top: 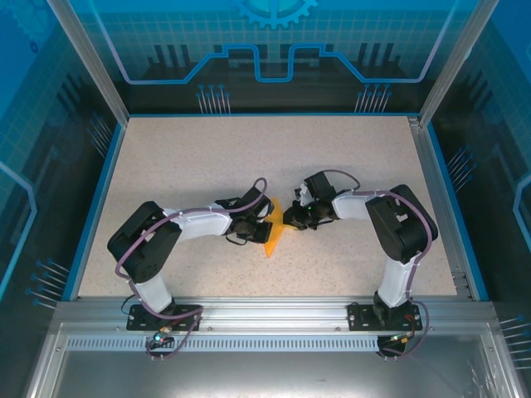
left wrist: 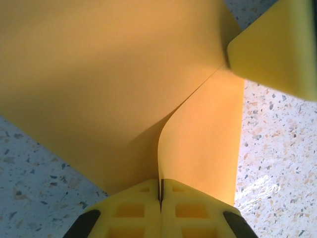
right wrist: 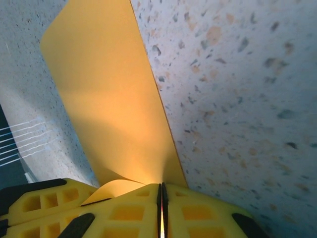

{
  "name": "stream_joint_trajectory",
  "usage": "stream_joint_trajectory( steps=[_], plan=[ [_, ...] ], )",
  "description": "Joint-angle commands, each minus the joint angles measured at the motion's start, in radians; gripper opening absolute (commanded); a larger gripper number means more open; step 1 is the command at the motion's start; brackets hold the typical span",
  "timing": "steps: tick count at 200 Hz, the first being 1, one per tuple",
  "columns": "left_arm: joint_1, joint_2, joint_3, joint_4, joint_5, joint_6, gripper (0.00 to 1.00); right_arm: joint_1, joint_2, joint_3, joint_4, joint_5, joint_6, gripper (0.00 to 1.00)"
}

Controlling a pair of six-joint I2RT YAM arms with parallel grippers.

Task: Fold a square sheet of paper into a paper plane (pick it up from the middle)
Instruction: Third fold the triangle at the center of the table.

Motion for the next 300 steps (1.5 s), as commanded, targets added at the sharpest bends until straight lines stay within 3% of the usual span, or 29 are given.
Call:
stream_joint_trajectory(
  steps=[1, 41, 71, 91, 173, 230, 262, 282, 300],
  plan=[
    [0.008, 0.033, -0.029, -0.044, -0.025, 0.01, 0.07, -0.01, -0.053, 0.03, -0.072, 0.032, -0.037, 0.12],
    [0.008, 0.035, -0.023, -0.047, -0.027, 0.011, 0.07, -0.01, 0.013, 0.053, -0.053, 0.006, -0.032, 0.11],
    [0.008, 0.039, -0.021, -0.047, -0.023, 0.011, 0.07, -0.01, 0.048, 0.033, -0.059, 0.084, 0.003, 0.11],
    [0.009, 0.038, -0.022, -0.046, -0.027, 0.013, 0.07, -0.015, 0.066, 0.025, -0.019, 0.049, 0.013, 0.11],
    [0.009, 0.033, -0.022, -0.054, -0.032, 0.014, 0.08, 0.049, -0.109, 0.011, -0.048, -0.016, -0.014, 0.12],
    [0.008, 0.029, -0.02, -0.052, -0.027, 0.011, 0.09, 0.083, -0.009, -0.026, 0.087, -0.063, 0.067, 0.1],
    [0.009, 0.029, -0.021, -0.051, -0.026, 0.009, 0.09, 0.093, 0.027, -0.006, 0.037, -0.035, 0.041, 0.09],
    [0.008, 0.006, -0.014, -0.065, -0.024, -0.006, 0.13, 0.093, 0.041, -0.008, 0.002, 0.011, 0.035, 0.09],
    [0.007, -0.041, 0.0, -0.099, -0.036, -0.032, 0.23, 0.096, 0.056, -0.013, 0.003, 0.02, 0.049, 0.08]
  ],
)
